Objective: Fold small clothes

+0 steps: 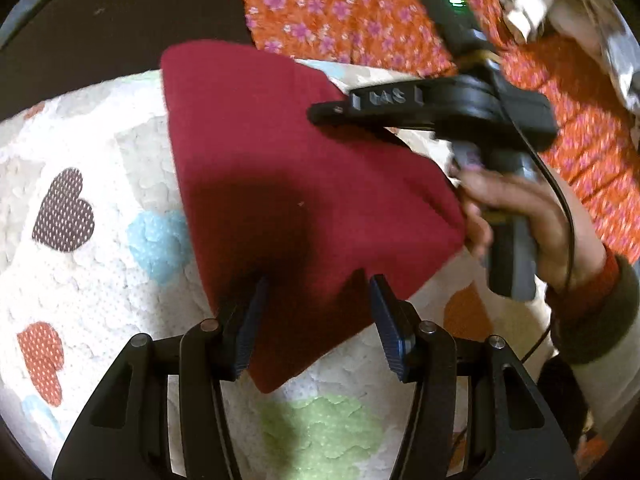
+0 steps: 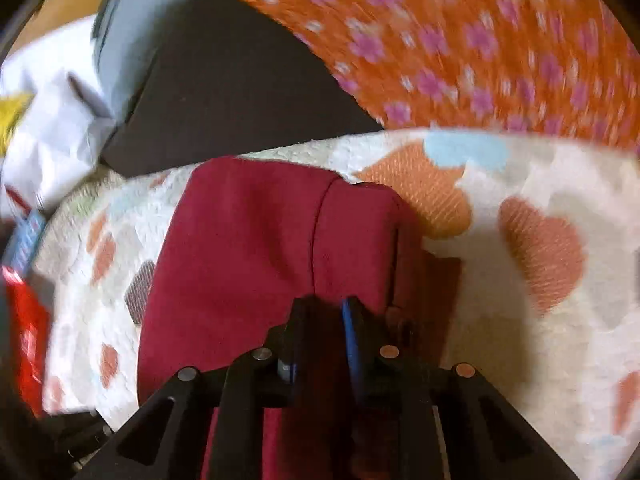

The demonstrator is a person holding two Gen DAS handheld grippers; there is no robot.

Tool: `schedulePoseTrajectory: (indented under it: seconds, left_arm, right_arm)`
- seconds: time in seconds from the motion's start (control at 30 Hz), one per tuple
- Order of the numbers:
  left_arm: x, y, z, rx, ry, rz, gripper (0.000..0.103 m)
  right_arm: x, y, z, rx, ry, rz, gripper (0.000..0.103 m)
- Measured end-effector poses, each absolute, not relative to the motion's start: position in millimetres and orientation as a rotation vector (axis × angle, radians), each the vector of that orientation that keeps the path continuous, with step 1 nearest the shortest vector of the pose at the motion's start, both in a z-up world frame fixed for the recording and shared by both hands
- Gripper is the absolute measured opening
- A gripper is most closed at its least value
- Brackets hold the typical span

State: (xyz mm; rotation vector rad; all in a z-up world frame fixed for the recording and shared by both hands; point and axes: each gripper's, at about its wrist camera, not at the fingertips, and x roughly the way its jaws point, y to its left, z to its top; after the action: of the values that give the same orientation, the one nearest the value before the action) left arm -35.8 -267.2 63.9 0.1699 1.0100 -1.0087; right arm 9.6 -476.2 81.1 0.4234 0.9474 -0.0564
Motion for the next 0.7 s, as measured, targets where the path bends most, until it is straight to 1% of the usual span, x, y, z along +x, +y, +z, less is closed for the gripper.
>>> schedulePoseTrajectory:
  seconds: [0.1, 0.13, 0.23, 0.3, 0.37, 0.47, 0.53, 0.57, 0.7]
  left_arm:
    - [-36, -272, 62, 0.185, 1.008, -1.012, 0.052]
    - [-35, -272, 61, 0.175, 1.013, -1.009, 0.052]
    - [-32, -270, 62, 0.156, 1.019, -1.005, 0.052]
    - [-33, -270, 62, 0.160, 1.015, -0.995, 0.052]
    - [-36, -267, 63, 0.173, 1.006, -0.986, 0.052]
    - [-42, -268, 62, 0.192, 0.992, -0.977, 0.054]
    - [-45, -270, 63, 0.202, 0.989, -0.968, 0.054]
    - [-45, -270, 64, 0.205, 0.988, -0.961, 0.054]
    - [-53, -270, 76, 0.222, 0.953, -0.934, 0.054]
  right_arm:
    - [-1, -480, 88, 0.472, 0.943, -0.032, 0.016]
    - [-11, -477, 97, 0.459, 0.952, -0.027, 0.018]
    - [-43, -459, 119, 0.377, 0.947, 0.001, 0.018]
    - [-65, -446, 124, 0.318, 0.955, -0.005, 0.018]
    - [-86, -433, 119, 0.280, 0.976, -0.017, 0.019]
    - [-103, -424, 95, 0.174, 1.027, -0.109, 0.018]
    - [-103, -426, 70, 0.189, 1.055, -0.115, 0.018]
    - [-103, -428, 66, 0.205, 1.046, -0.117, 0.018]
    - [-113, -433, 84, 0.261, 1.010, -0.113, 0.018]
